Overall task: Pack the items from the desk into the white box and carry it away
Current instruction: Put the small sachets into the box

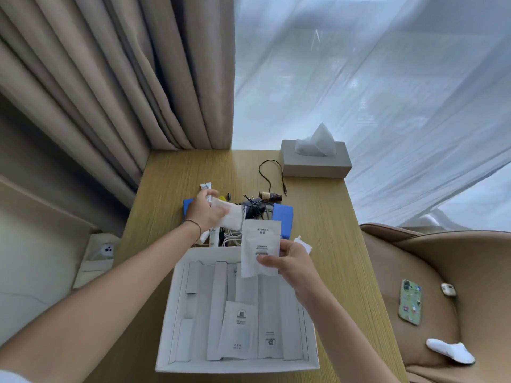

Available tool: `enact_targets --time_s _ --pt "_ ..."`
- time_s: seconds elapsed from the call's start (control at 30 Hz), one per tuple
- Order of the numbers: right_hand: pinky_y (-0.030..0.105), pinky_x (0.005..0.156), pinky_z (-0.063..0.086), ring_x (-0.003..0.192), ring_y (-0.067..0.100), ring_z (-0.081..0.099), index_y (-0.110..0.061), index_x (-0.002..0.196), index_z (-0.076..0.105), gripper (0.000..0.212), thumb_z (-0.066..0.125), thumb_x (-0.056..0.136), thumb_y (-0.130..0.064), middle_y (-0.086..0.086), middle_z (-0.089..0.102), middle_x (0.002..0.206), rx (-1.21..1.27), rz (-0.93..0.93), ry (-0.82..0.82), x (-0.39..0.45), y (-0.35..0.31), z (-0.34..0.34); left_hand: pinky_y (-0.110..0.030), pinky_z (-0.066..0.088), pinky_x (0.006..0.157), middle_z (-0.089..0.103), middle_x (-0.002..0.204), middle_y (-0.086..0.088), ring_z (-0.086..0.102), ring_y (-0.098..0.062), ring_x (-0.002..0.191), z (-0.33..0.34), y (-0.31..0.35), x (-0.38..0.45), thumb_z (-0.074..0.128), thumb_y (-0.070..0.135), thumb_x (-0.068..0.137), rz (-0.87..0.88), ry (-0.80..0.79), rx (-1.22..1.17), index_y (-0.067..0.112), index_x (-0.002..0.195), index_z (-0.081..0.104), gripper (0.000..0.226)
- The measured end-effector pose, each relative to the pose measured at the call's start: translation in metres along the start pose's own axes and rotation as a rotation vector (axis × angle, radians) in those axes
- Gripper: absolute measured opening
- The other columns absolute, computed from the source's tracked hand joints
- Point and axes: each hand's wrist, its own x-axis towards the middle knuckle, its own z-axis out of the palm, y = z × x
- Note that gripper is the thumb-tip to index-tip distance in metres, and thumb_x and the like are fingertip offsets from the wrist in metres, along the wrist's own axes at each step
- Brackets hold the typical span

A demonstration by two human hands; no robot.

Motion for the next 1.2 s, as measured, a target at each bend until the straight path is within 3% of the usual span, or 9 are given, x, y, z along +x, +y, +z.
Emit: enact_targets --time_s 0.2,0.33,0.4,0.53,0.73,0.83,0.97,1.1,1.2 --pt "0.021 0.075 0.054 0.09 0.011 0.076 -0.015 0.103 0.077 0.024 0.079 0.082 -0.005 -0.003 0.081 0.096 -0.09 0.096 -0.026 -0.013 0.048 0.033 -0.036 0.057 0.064 0.063 0.12 -0.017 0.067 -0.033 0.095 -0.031 -0.005 -0.028 0.079 0.01 0.083 -0.013 -0.057 -0.311 0.021 0.138 0.052 0.063" --pt "0.022 0.071 0.051 0.092 0.011 0.073 -0.016 0.108 0.075 0.025 0.077 0.084 -0.007 -0.006 0.078 0.098 -0.169 0.171 0.025 -0.004 0.075 0.048 -0.042 0.057 0.077 0.061 0.127 -0.018 0.065 -0.033 0.102 -0.053 -0.007 -0.042 0.074 0.006 0.086 -0.093 -0.315 -0.49 0.019 0.143 0.051 0.063" --pt "0.021 0.067 0.05 0.091 0.01 0.071 -0.025 0.097 0.073 0.02 0.076 0.085 -0.009 -0.009 0.076 0.094 -0.185 0.195 0.069 0.005 0.084 0.049 -0.047 0.051 0.09 0.062 0.126 -0.017 0.062 -0.033 0.105 -0.061 -0.011 -0.05 0.07 0.005 0.087 -0.112 -0.454 -0.588 0.012 0.141 0.054 0.057" --pt "0.022 0.066 0.049 0.081 0.004 0.063 -0.033 0.084 0.068 0.022 0.075 0.086 -0.012 -0.01 0.071 0.091 -0.26 0.238 0.137 0.023 0.094 0.051 -0.037 0.061 0.079 0.065 0.121 -0.019 0.067 -0.028 0.101 -0.072 -0.021 -0.068 0.069 -0.003 0.084 -0.148 -0.633 -0.772 0.0 0.135 0.055 0.054" --pt "0.031 0.087 0.056 0.104 0.02 0.07 -0.021 0.112 0.076 0.029 0.079 0.083 -0.02 -0.002 0.077 0.111 -0.461 0.263 0.119 0.038 0.107 0.055 -0.034 0.061 0.076 0.064 0.119 -0.015 0.066 -0.024 0.098 -0.076 -0.042 -0.09 0.068 0.005 0.085 -0.197 -0.624 -0.842 0.003 0.139 0.05 0.056" --pt "0.029 0.085 0.057 0.104 0.019 0.07 -0.02 0.115 0.076 0.033 0.08 0.083 -0.023 0.0 0.077 0.115 -0.534 0.229 0.093 0.043 0.11 0.058 -0.032 0.061 0.073 0.061 0.126 -0.015 0.067 -0.023 0.097 -0.076 -0.047 -0.099 0.073 0.011 0.08 -0.214 -0.583 -0.851 0.005 0.138 0.051 0.063" --pt "0.034 0.08 0.061 0.1 0.022 0.072 -0.02 0.117 0.073 0.036 0.077 0.085 -0.034 0.002 0.076 0.115 -0.759 0.166 0.079 0.046 0.107 0.059 -0.036 0.062 0.075 0.064 0.127 -0.019 0.071 -0.028 0.099 -0.072 -0.052 -0.11 0.075 -0.001 0.072 -0.242 -0.574 -0.838 0.009 0.137 0.05 0.07" --pt "0.036 0.077 0.06 0.093 0.025 0.071 -0.019 0.12 0.067 0.048 0.069 0.086 -0.053 0.003 0.073 0.112 -1.034 0.182 0.056 0.044 0.1 0.055 -0.042 0.061 0.081 0.07 0.122 -0.016 0.07 -0.031 0.103 -0.063 -0.053 -0.122 0.076 0.0 0.072 -0.265 -0.6 -0.797 0.014 0.132 0.056 0.065" --pt "0.036 0.073 0.061 0.087 0.027 0.072 -0.016 0.114 0.066 0.041 0.065 0.09 -0.05 0.005 0.072 0.105 -1.116 0.182 -0.005 0.041 0.089 0.054 -0.041 0.06 0.082 0.068 0.126 -0.014 0.068 -0.027 0.107 -0.049 -0.053 -0.13 0.078 0.012 0.079 -0.282 -0.572 -0.714 0.014 0.13 0.059 0.055"
